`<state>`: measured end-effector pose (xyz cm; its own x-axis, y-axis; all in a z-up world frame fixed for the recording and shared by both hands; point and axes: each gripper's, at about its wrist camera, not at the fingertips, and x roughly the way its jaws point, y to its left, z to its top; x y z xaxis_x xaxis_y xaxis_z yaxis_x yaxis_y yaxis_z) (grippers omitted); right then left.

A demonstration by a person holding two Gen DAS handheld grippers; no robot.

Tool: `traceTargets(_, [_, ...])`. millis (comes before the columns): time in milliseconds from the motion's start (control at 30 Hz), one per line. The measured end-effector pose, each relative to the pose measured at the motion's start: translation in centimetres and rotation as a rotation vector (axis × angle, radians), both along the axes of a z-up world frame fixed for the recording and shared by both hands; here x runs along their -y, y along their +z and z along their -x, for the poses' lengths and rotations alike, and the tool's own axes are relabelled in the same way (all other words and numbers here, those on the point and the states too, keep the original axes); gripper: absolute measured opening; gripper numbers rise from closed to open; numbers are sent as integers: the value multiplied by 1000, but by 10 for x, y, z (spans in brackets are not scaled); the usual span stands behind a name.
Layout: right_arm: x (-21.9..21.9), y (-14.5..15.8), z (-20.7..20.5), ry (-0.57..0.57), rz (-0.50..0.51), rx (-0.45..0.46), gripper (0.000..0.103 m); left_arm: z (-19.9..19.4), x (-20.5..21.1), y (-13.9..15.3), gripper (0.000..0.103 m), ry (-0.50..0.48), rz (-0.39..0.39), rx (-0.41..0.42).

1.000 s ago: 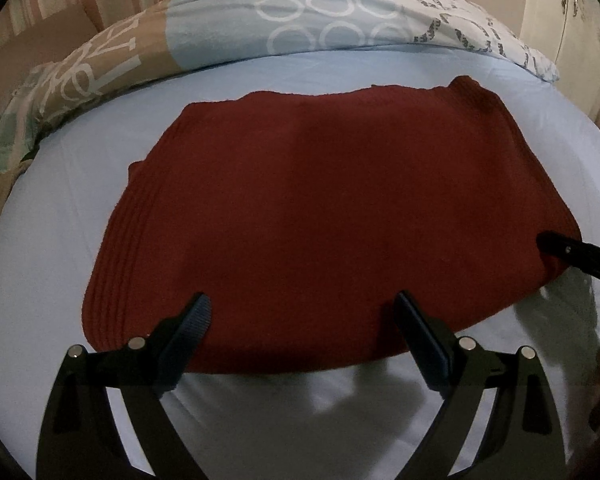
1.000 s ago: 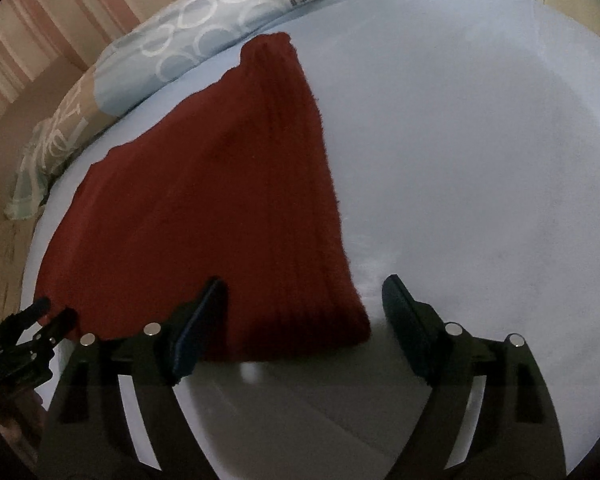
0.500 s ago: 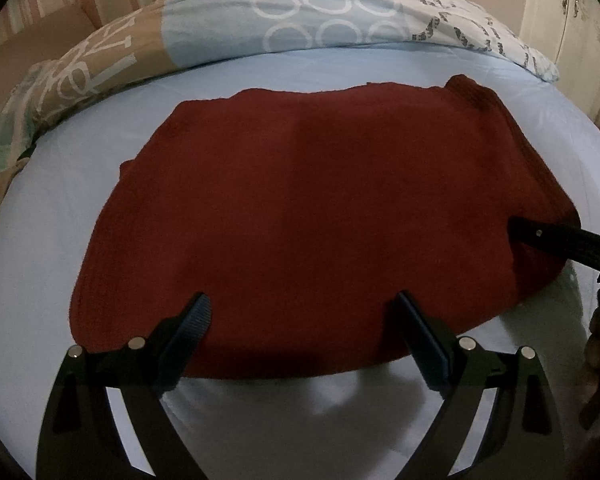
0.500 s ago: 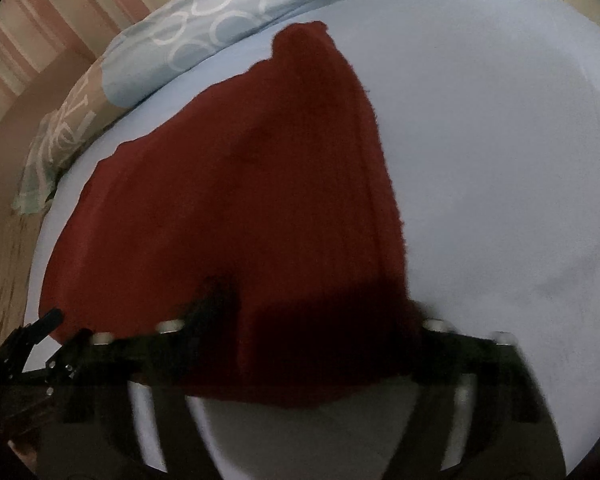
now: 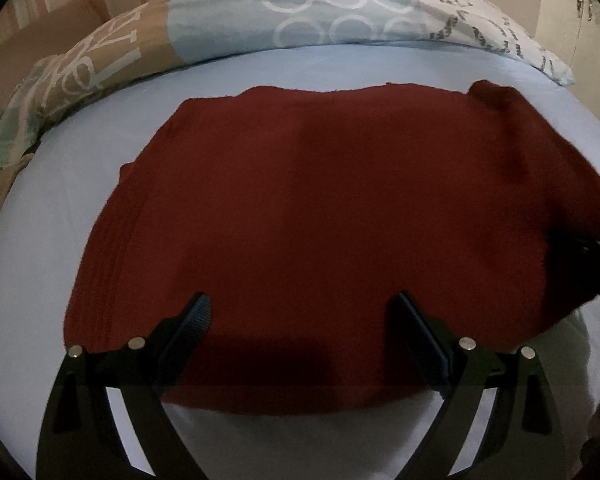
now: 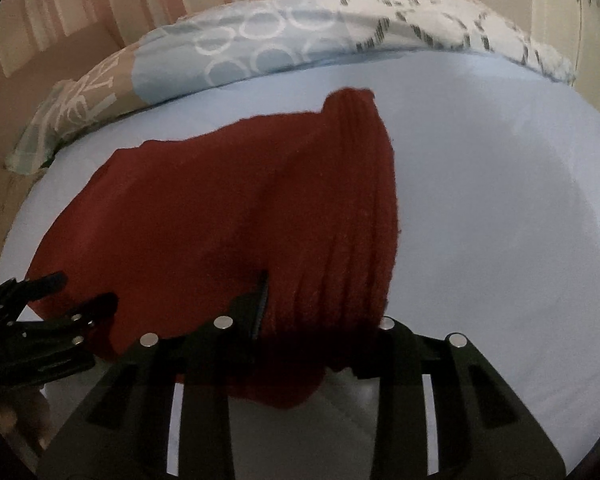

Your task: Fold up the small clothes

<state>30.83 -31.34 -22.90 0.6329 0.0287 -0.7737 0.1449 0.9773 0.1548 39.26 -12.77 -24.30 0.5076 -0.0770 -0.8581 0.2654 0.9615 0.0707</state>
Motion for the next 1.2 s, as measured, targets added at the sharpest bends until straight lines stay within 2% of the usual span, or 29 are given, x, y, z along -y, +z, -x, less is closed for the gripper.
traceTargets(100, [-5, 4, -1, 8, 28, 16, 32, -5, 1, -6, 93, 6, -3, -13])
traceTargets(500, [-12, 12, -1, 10, 27, 34, 32, -4, 1, -17, 97, -8, -18, -2])
traceTargets(700, [-27, 26, -7, 35, 39, 60, 31, 0, -5, -5, 97, -29, -3, 24])
traceTargets(867, [-51, 42, -18, 57, 52, 98, 30, 5, -39, 28, 97, -45, 37, 63])
traceTargets(1000, [-79, 53, -26, 95, 61, 121, 29, 0, -93, 53, 97, -24, 25, 100])
traceTargets(1200, [-142, 68, -47, 171, 63, 139, 28, -8, -166, 63, 97, 48, 4, 121])
